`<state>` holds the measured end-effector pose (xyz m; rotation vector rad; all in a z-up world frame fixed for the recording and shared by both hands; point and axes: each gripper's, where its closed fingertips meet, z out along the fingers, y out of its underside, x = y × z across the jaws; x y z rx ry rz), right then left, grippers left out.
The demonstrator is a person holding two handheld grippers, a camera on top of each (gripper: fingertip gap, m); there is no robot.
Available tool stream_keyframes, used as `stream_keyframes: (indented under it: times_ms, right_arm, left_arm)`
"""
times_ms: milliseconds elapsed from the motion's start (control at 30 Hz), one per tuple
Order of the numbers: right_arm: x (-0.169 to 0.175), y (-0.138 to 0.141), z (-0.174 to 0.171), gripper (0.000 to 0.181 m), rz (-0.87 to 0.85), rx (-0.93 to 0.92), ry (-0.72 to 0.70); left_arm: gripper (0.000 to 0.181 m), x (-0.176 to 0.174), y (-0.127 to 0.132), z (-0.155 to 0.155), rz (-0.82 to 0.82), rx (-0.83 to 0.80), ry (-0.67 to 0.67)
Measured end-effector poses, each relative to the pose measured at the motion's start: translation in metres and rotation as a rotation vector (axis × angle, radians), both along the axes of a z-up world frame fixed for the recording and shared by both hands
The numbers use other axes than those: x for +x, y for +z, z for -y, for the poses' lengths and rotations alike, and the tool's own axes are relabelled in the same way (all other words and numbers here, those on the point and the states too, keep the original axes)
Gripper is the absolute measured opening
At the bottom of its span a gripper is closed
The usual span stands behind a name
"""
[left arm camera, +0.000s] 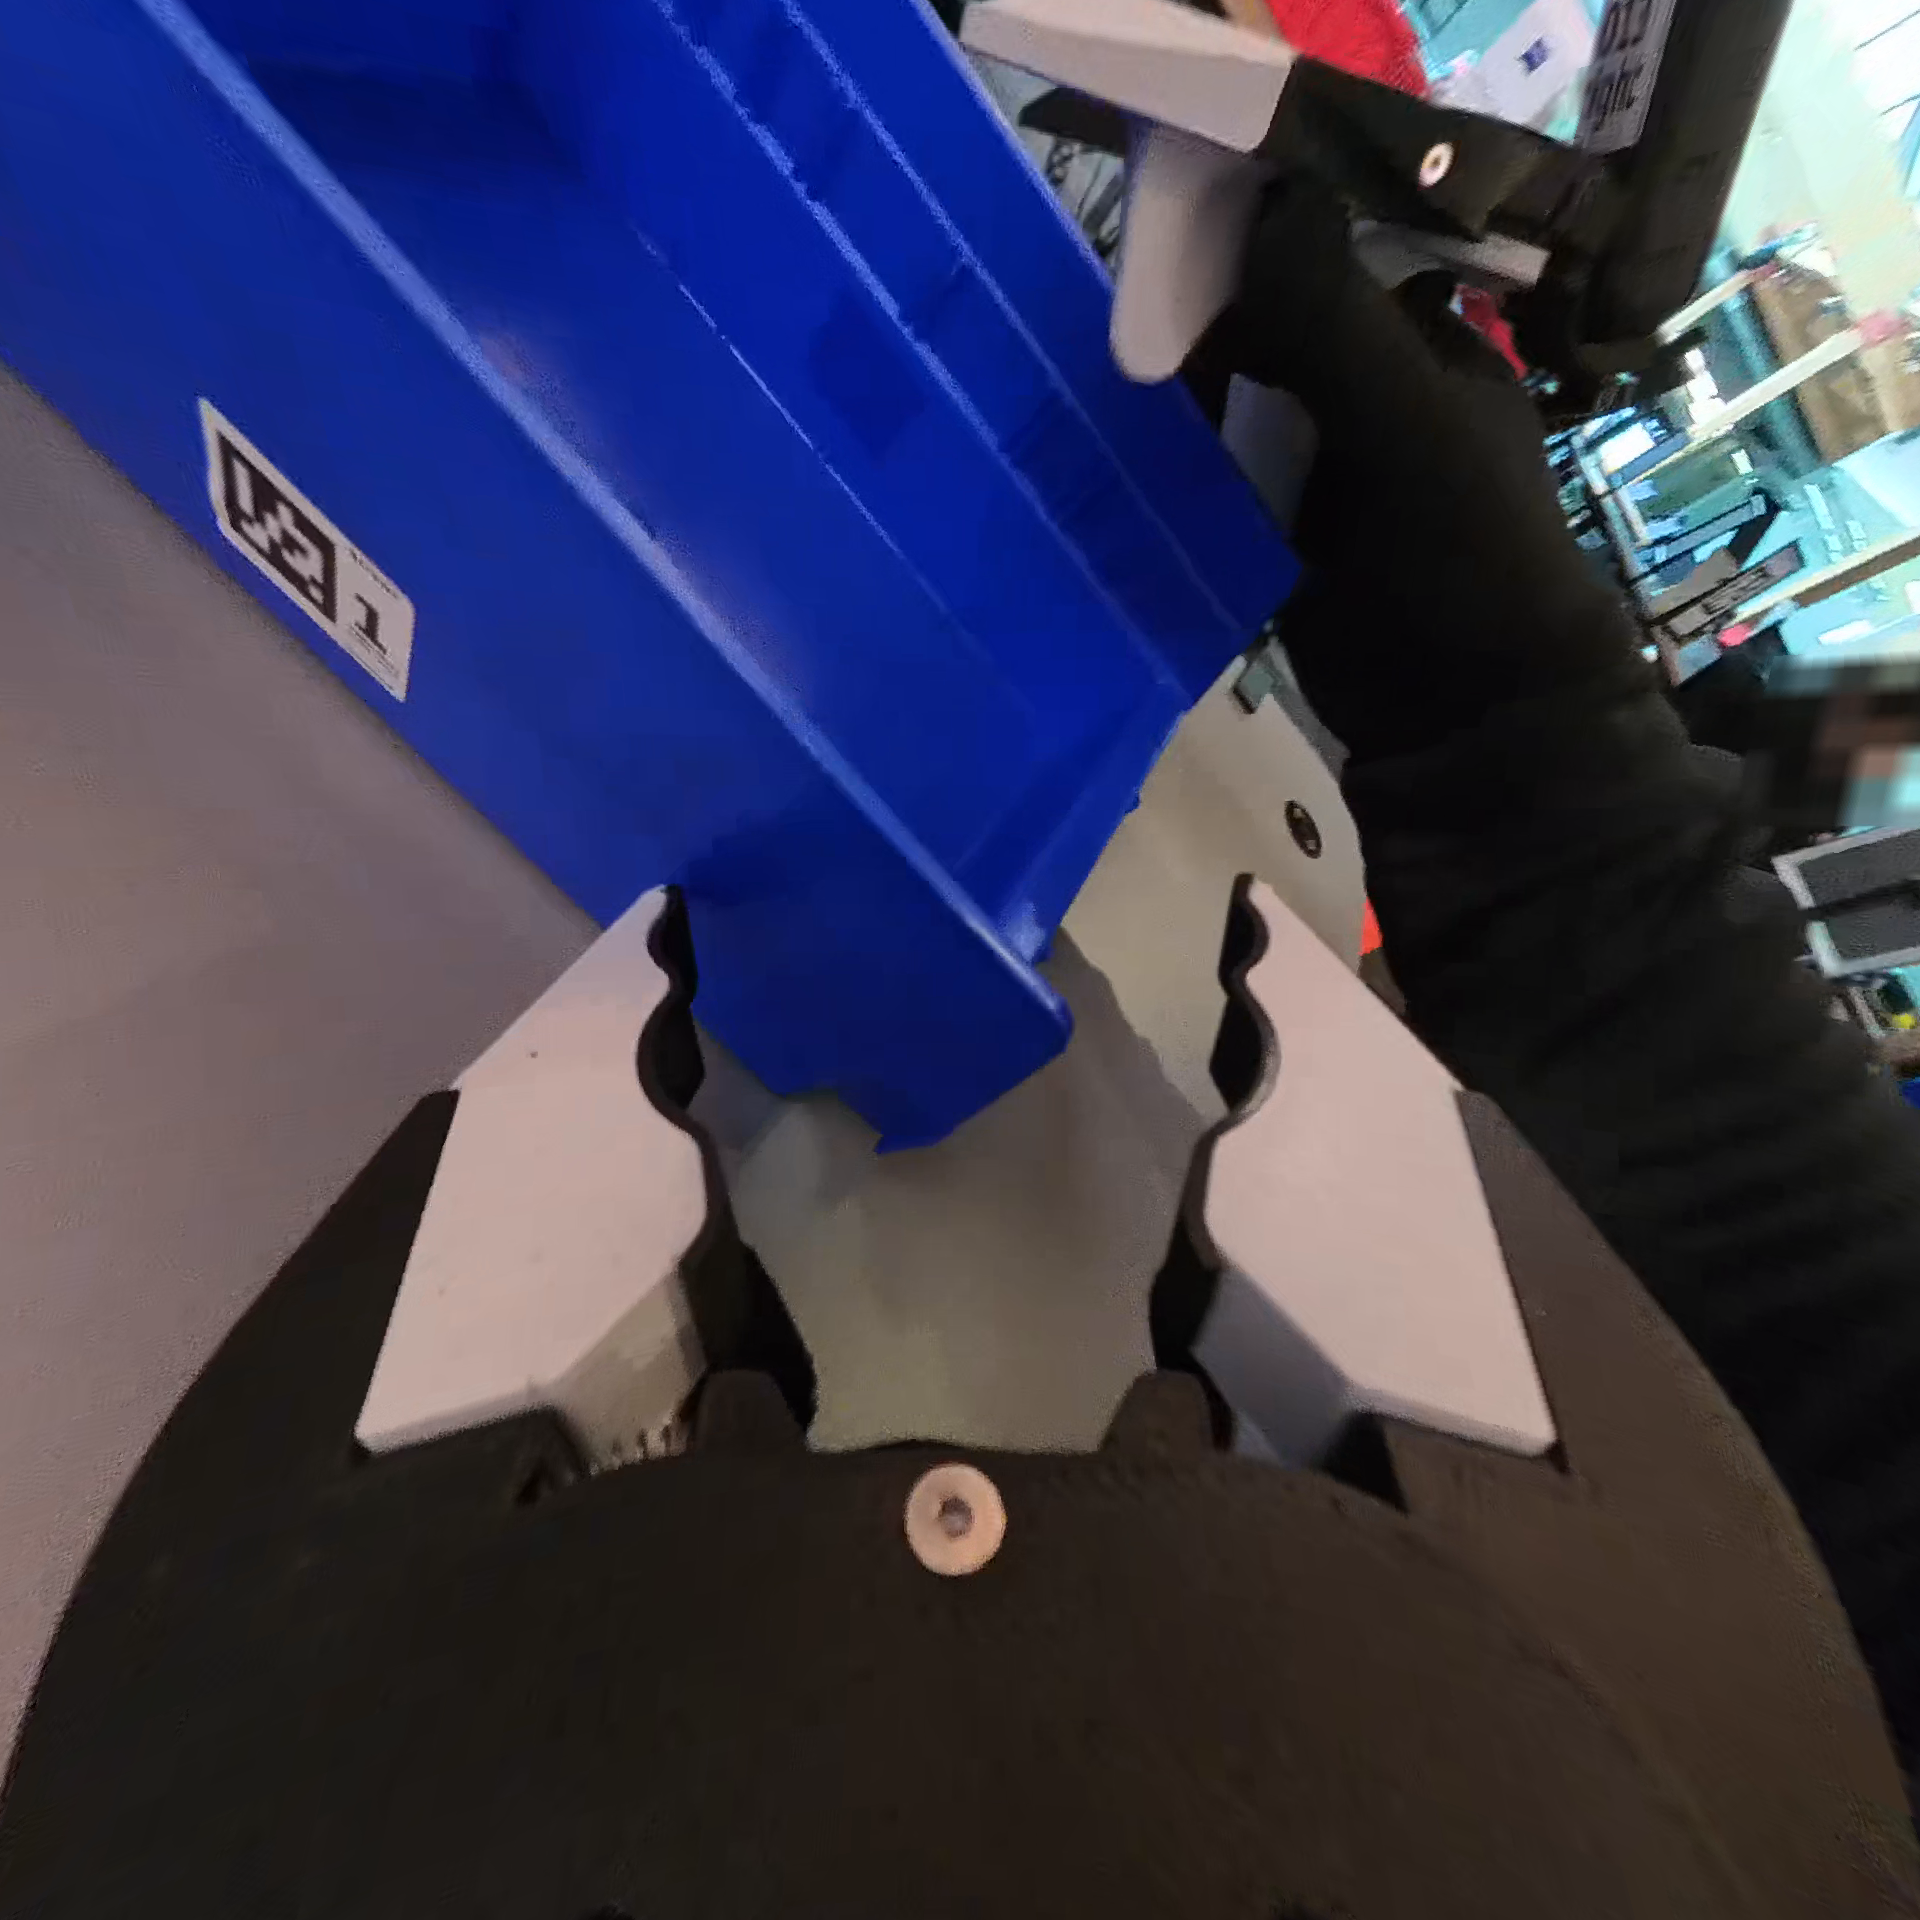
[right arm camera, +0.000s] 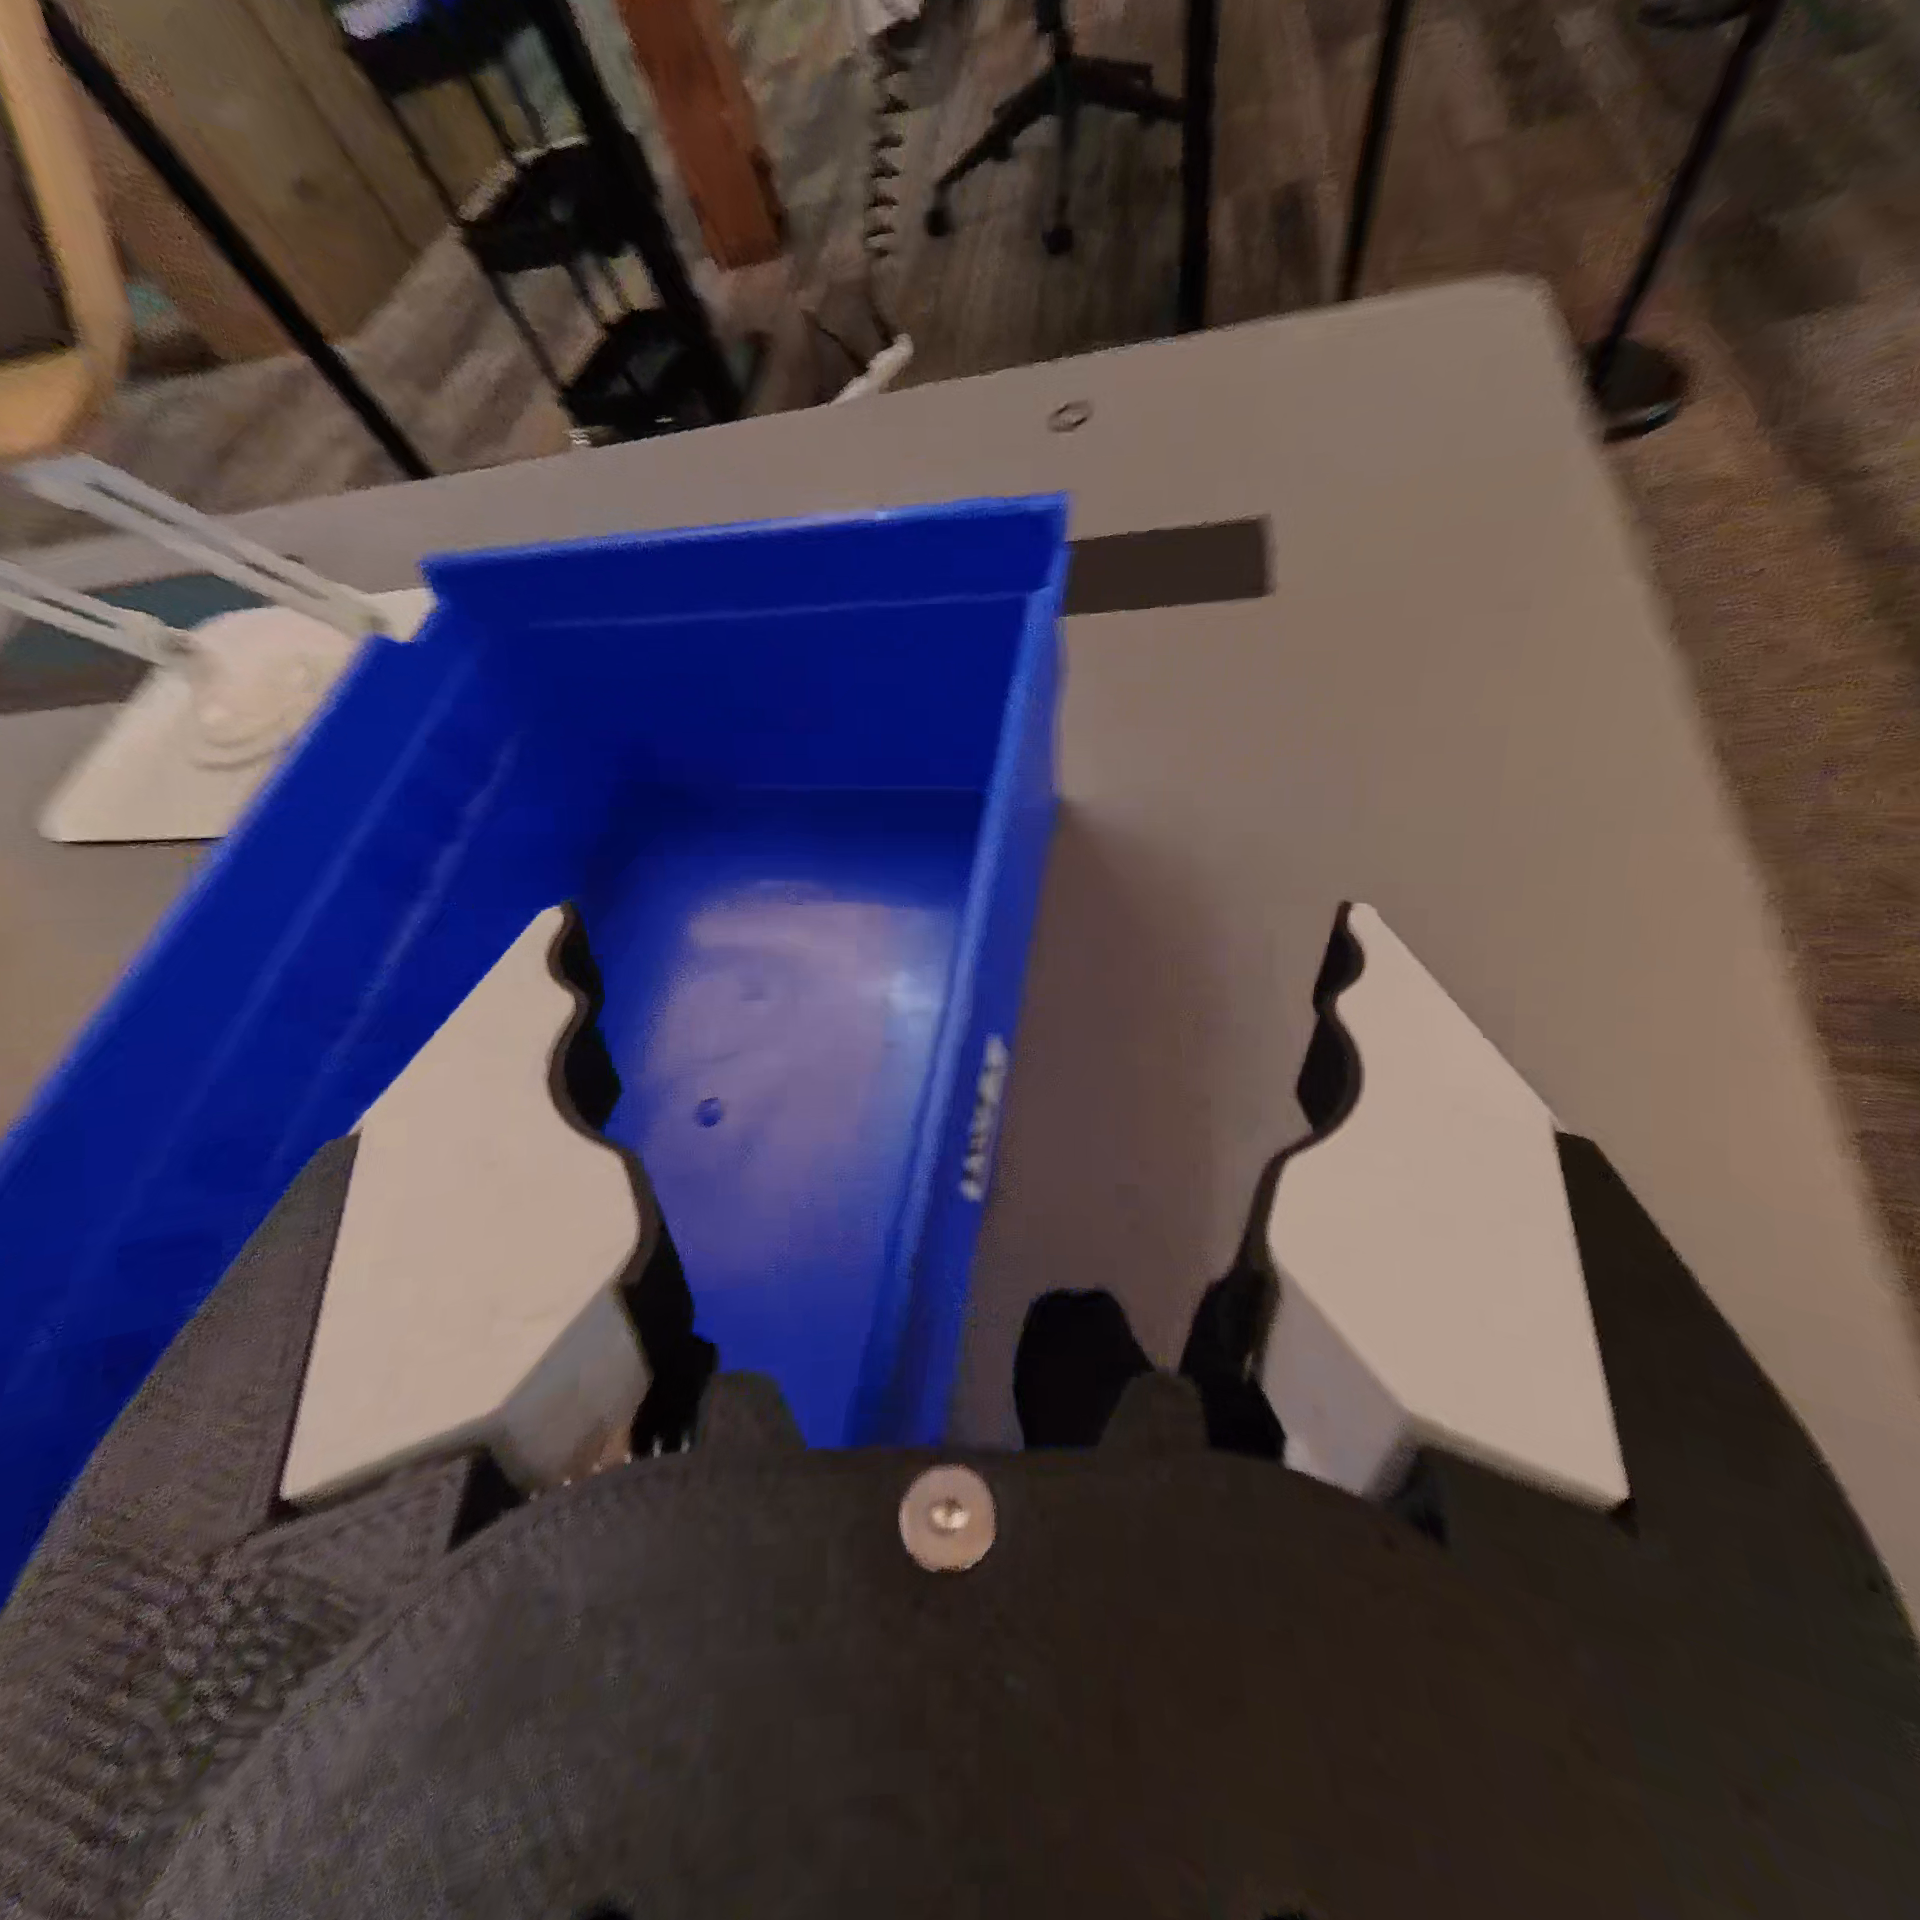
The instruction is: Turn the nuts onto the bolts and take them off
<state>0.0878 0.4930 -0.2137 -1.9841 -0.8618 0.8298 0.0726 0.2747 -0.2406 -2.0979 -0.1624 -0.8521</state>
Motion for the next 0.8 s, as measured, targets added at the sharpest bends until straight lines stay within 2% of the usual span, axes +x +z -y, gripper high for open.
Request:
stream_keyframes:
  times_ms: [67,167,267,333,433,533,600,700,800]
  right_arm:
    - [0.011,0.02,-0.008,0.143,0.05,0.148,-0.06]
    - [0.001,0.07,0.026,0.147,0.09,0.351,-0.022]
    - [-0.044,0.106,0.107,0.151,0.044,0.404,0.157]
    - [-0.08,0.107,0.174,0.15,0.062,0.391,0.326]
    - [-0.127,0.078,0.266,0.151,0.163,0.373,0.553]
    - [-0.168,0.033,0.339,0.153,0.219,0.328,0.726]
    - [-0.189,0.0,0.381,0.155,0.236,0.241,0.819]
    - [-0.209,-0.042,0.431,0.155,0.255,0.132,0.921]
    - [-0.215,-0.076,0.453,0.155,0.351,0.152,0.977]
  left_arm:
    - [0.104,-0.009,0.004,0.011,0.016,0.012,0.012]
    - [0.115,-0.036,0.01,0.046,-0.06,0.039,0.018]
    - [0.129,-0.078,0.007,0.095,-0.206,0.052,0.04]
    - [0.14,-0.114,-0.005,0.132,-0.344,0.01,0.072]
    - [0.151,-0.166,-0.013,0.184,-0.463,-0.038,0.148]
    - [0.158,-0.203,-0.028,0.233,-0.589,-0.111,0.165]
    - [0.158,-0.217,-0.038,0.258,-0.599,-0.147,0.166]
    - [0.158,-0.229,-0.056,0.283,-0.648,-0.193,0.14]
    - [0.156,-0.234,-0.075,0.297,-0.677,-0.222,0.107]
